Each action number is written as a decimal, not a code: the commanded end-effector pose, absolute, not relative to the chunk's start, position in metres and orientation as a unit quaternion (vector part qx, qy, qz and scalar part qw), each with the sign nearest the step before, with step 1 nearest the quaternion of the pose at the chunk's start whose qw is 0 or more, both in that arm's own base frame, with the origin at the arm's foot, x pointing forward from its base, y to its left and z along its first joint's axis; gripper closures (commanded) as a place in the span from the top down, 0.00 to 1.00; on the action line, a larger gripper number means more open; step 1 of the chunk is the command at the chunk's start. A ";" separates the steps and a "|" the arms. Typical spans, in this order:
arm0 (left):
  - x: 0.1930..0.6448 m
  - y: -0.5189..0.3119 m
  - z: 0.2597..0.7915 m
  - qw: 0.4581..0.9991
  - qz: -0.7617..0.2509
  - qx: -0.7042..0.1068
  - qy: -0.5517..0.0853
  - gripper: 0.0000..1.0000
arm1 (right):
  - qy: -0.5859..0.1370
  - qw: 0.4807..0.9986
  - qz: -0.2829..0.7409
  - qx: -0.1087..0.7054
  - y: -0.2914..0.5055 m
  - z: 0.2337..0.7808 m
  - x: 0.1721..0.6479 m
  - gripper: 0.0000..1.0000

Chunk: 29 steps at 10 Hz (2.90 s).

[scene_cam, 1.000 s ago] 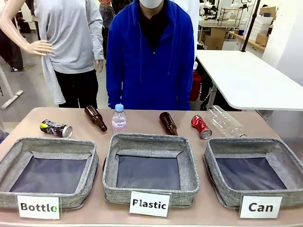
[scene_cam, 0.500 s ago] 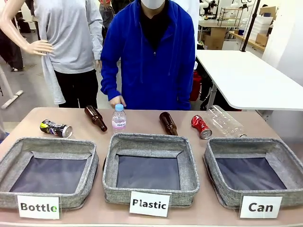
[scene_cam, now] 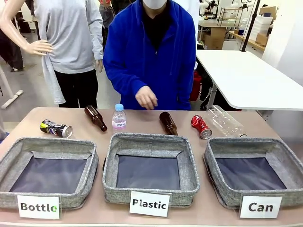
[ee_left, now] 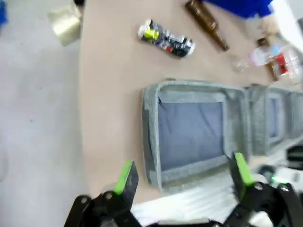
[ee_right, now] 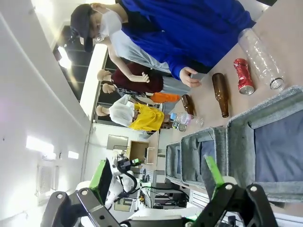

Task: Sort the can waste into the basket.
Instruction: Pick up the can waste from the table and place it in the right Fabric basket.

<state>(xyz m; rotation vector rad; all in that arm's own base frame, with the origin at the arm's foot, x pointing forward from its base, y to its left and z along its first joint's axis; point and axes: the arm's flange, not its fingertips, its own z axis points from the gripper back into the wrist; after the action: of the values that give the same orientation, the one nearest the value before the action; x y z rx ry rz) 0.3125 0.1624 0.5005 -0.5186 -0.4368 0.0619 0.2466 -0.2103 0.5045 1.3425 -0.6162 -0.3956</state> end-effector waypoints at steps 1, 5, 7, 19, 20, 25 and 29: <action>0.377 0.141 0.499 0.980 -0.026 -0.139 -0.137 1.00 | -0.294 0.715 -0.168 0.611 -0.211 0.506 0.249 1.00; 0.410 0.089 0.489 0.984 -0.055 -0.110 -0.131 1.00 | -0.294 0.715 -0.168 0.611 -0.211 0.506 0.249 1.00; 0.410 0.089 0.489 0.984 -0.055 -0.110 -0.131 1.00 | -0.294 0.715 -0.168 0.611 -0.211 0.506 0.249 1.00; 0.293 0.301 0.507 0.839 -0.273 -0.365 -0.297 1.00 | -0.294 0.715 -0.168 0.611 -0.211 0.506 0.249 1.00; 0.271 0.317 0.499 0.822 -0.276 -0.372 -0.330 1.00 | -0.294 0.715 -0.168 0.611 -0.211 0.506 0.249 1.00; 0.257 0.319 0.485 0.819 -0.255 -0.383 -0.343 1.00 | -0.294 0.715 -0.168 0.611 -0.211 0.506 0.249 1.00; 0.331 0.263 0.507 0.873 -0.274 -0.320 -0.243 1.00 | -0.294 0.715 -0.168 0.611 -0.211 0.506 0.249 1.00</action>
<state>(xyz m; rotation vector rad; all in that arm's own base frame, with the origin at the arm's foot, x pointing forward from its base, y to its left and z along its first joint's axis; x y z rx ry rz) 0.3120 0.2842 0.4984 -0.7411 -0.6099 -0.6024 0.2470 -0.2104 0.5051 1.3427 -0.6187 -0.3941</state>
